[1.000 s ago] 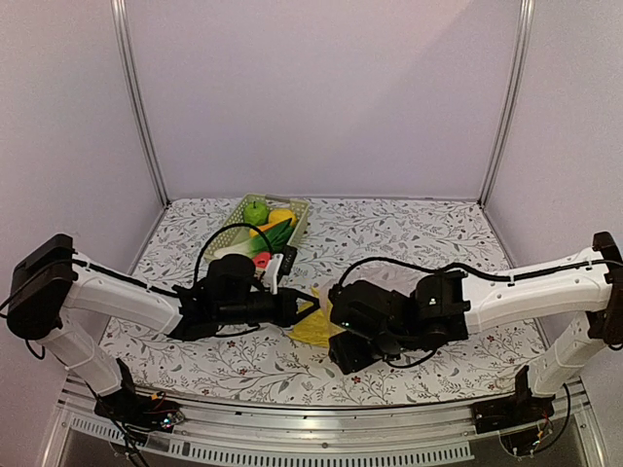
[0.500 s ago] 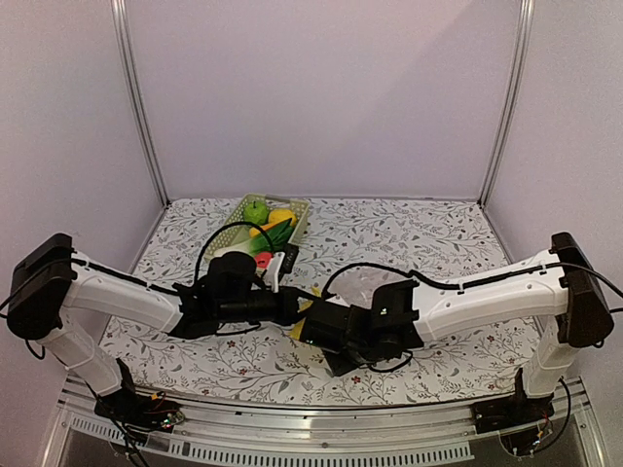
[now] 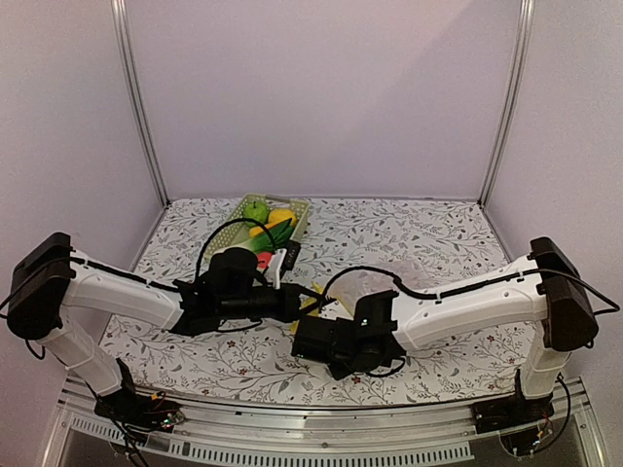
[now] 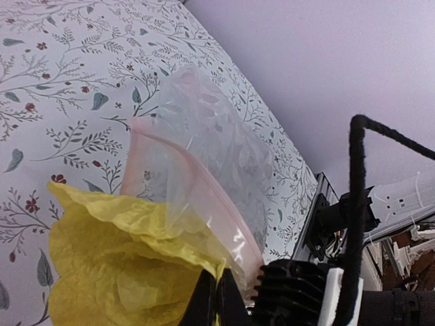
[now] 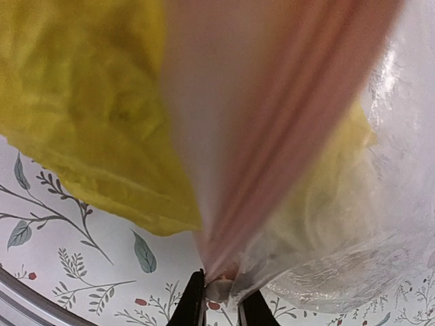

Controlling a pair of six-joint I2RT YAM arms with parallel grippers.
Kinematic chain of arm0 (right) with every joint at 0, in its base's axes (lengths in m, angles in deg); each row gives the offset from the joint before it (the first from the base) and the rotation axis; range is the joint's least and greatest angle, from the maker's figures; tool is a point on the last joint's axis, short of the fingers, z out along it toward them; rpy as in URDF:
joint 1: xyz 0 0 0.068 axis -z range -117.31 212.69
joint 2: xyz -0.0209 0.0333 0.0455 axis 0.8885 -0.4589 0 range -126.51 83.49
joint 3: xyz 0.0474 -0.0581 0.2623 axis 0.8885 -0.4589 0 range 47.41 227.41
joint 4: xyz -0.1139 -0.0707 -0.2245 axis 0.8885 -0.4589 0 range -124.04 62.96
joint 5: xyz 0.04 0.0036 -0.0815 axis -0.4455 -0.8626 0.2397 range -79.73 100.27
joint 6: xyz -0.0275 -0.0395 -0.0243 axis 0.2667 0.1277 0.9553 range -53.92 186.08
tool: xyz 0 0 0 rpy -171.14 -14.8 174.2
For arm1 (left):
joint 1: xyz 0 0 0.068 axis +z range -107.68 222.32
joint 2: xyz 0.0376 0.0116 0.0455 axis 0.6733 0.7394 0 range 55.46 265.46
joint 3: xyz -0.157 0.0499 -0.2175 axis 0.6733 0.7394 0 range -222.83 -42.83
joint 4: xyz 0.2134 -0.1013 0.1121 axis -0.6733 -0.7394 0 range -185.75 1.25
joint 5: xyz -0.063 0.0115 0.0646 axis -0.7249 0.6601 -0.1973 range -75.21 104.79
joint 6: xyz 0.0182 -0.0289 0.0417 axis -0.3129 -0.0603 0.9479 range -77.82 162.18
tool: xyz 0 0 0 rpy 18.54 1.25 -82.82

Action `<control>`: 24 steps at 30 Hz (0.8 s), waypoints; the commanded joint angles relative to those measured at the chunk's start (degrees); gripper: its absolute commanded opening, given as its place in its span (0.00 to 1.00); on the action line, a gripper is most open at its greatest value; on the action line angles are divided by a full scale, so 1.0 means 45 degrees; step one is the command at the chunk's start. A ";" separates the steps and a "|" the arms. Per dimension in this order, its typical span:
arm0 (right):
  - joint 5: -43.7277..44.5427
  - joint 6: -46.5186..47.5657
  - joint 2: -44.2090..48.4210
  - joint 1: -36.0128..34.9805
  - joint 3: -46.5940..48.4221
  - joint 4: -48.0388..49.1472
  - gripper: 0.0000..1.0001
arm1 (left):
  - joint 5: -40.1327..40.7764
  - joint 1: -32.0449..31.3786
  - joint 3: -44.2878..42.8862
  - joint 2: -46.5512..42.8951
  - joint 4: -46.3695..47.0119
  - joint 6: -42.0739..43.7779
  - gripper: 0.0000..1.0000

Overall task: Place the food in the zip-top bag and seal the zipper
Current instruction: Adjust the zipper food storage bag at the center of the board.

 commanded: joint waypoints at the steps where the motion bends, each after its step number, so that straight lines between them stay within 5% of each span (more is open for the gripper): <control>1: -0.0371 0.0284 0.0630 -0.0042 -0.0469 0.1285 0.09 | -0.0307 0.0185 -0.0302 -0.0054 -0.0109 0.0014 0.00; 5: -0.1200 0.1065 0.1606 -0.0024 -0.1190 0.3014 0.00 | -0.0351 0.0204 -0.0259 -0.0363 -0.0352 -0.0013 0.00; 14: -0.4218 0.3423 0.4704 0.0516 -0.3463 0.7675 0.00 | -0.1455 0.0263 -0.0429 -0.1303 -0.1162 -0.0066 0.00; 24: -0.6976 0.5019 0.5554 0.1180 -0.3583 0.9134 0.00 | -0.3017 0.0104 -0.0780 -0.0993 -0.1201 -0.0166 0.00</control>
